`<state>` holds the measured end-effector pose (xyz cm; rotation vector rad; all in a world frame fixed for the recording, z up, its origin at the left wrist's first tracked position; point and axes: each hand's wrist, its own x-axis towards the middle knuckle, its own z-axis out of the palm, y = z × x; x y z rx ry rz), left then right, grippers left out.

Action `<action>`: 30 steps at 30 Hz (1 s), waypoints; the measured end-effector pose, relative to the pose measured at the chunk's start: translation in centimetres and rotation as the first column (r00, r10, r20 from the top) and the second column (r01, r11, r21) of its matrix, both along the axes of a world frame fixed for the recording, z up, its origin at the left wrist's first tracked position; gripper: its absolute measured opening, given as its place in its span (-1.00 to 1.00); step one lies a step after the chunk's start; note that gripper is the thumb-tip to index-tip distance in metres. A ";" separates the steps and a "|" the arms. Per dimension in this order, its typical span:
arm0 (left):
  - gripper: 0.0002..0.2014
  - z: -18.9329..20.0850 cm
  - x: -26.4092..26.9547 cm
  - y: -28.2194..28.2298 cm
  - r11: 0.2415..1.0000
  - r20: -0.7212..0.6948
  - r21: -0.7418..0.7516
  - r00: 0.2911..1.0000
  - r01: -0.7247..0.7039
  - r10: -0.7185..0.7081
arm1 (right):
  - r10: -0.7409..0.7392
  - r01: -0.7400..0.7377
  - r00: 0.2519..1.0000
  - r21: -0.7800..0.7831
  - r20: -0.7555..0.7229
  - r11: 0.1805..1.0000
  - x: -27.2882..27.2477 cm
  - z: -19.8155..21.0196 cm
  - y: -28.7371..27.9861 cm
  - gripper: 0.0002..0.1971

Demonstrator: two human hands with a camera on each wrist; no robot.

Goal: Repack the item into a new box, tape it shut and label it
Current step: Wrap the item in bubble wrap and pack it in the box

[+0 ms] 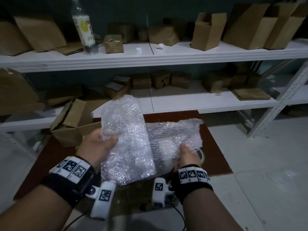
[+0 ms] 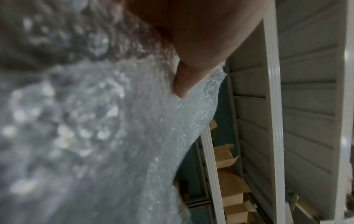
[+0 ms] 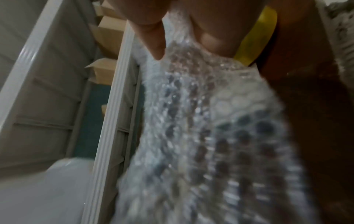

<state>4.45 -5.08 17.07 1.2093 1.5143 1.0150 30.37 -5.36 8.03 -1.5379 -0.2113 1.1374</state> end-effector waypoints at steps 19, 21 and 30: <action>-0.68 -1.4 -0.4 -3.2 0.983 0.293 -0.023 0.942 0.179 -0.165 | 0.633 -0.685 0.727 0.350 0.267 0.639 -5.4 5.0 -4.5 -0.76; -0.62 -1.4 -0.3 -3.3 0.968 0.378 -0.058 0.903 0.243 -0.204 | 0.573 -0.614 0.787 0.371 0.228 0.696 -5.5 4.4 -4.2 -0.79; -0.78 -1.6 -1.4 -4.1 0.963 0.444 -0.168 0.889 0.210 -0.117 | 0.683 -0.692 0.710 0.347 0.171 0.633 -3.7 4.7 -3.2 -0.81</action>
